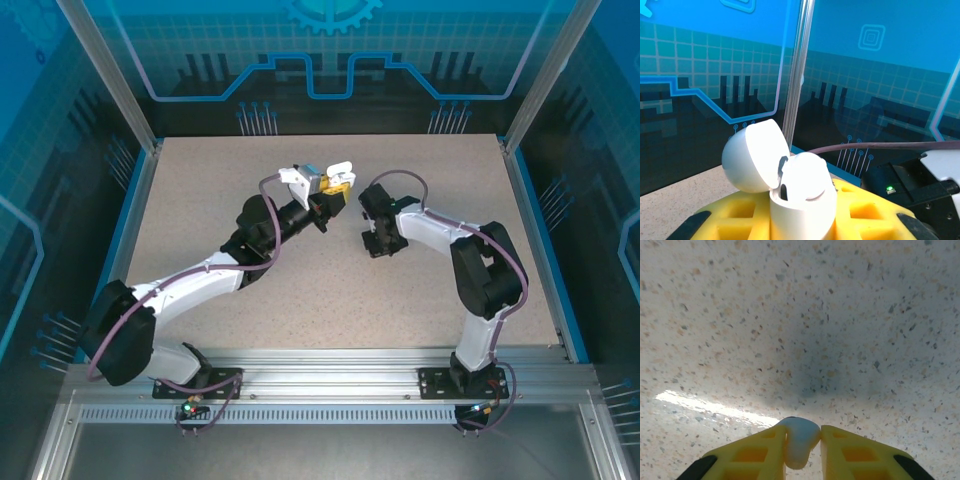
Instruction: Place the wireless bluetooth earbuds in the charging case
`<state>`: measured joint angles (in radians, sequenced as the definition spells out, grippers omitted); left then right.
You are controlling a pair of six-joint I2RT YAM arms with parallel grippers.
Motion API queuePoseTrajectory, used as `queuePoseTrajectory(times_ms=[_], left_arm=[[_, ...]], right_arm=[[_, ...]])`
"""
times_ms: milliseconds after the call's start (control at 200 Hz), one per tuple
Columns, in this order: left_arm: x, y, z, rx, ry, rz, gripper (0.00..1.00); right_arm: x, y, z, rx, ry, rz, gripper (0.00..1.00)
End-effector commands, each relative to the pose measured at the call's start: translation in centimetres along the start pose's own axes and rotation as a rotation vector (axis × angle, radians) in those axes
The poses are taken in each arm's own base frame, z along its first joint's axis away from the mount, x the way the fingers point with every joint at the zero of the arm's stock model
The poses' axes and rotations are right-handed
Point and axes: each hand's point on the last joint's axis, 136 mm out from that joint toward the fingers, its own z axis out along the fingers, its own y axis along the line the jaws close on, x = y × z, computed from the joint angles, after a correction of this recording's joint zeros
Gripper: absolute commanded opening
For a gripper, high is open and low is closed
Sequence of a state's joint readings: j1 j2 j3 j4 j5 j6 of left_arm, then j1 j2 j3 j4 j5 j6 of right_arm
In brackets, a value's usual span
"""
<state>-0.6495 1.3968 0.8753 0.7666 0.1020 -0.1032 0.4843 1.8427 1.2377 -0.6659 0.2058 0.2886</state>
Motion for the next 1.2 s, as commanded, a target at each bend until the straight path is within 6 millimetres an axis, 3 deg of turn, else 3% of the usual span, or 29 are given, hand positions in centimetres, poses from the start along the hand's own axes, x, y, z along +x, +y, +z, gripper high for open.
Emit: queuePoseTrajectory(times_ms=[0,345,455,695,905,1025,1196], left_arm=[[-2.5,-0.2,-0.7,0.003,-0.060,0.022,0.00],[-2.9,-0.3,-1.1,0.001,-0.074,0.021,0.00],[-3.0,-0.2,-1.2,-0.001,-0.079,0.020,0.00],[-3.2,-0.3,-1.3,0.001,-0.090,0.019,0.00],[-3.4,-0.3,-1.3,0.002,-0.096,0.017,0.00],[-3.3,-0.3,-1.3,0.004,-0.094,0.013,0.00],[-3.5,-0.4,-1.4,0.008,-0.098,0.011,0.00]], right_arm=[[2.1,-0.3,1.0,0.027,0.069,-0.005,0.26],[1.7,0.0,-0.1,0.041,0.138,-0.038,0.26],[1.2,0.5,-0.5,0.041,0.155,-0.044,0.41],[-0.3,0.4,-1.9,0.054,0.111,0.114,0.52],[0.9,0.7,-2.4,0.032,0.079,0.396,0.55],[1.2,1.2,-2.3,0.037,0.067,0.401,0.58],[2.2,-0.2,-1.3,0.112,0.096,0.393,0.59]])
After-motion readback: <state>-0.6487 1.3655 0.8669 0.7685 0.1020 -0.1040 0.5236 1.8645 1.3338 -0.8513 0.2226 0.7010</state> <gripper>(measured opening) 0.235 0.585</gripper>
